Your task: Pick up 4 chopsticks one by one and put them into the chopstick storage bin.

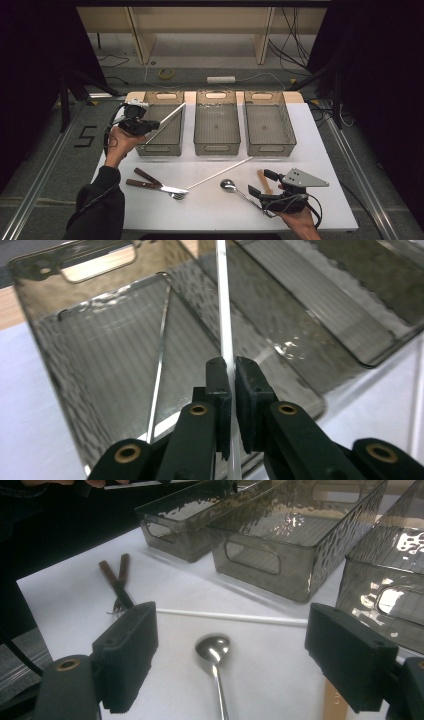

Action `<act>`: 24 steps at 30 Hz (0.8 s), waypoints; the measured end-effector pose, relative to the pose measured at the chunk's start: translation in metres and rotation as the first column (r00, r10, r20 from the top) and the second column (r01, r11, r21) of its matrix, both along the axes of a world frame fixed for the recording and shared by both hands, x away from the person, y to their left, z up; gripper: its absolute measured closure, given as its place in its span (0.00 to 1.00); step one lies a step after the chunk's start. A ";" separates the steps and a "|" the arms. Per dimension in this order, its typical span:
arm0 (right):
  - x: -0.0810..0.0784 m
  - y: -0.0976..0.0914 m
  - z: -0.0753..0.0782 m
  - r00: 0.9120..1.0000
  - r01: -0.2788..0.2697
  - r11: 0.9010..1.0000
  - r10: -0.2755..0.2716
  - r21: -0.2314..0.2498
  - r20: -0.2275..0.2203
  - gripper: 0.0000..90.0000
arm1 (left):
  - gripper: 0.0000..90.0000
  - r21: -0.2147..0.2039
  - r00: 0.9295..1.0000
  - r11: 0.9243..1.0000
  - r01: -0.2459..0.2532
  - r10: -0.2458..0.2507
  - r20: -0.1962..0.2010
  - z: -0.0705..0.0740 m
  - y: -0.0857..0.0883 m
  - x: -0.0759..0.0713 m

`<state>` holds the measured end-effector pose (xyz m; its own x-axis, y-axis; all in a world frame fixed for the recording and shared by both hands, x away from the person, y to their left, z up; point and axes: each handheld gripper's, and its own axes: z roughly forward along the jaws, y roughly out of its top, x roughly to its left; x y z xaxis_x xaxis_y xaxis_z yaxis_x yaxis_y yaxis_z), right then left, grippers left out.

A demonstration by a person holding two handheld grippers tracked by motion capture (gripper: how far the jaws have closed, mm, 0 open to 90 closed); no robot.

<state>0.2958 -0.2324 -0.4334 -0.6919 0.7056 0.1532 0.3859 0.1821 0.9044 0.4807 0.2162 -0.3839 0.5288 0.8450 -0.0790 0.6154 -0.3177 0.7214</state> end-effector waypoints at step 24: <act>0.001 0.000 -0.001 1.000 0.002 1.000 -0.002 0.002 -0.008 0.25 | 0.94 0.025 0.995 0.995 -0.096 0.097 -0.024 -0.015 0.016 0.028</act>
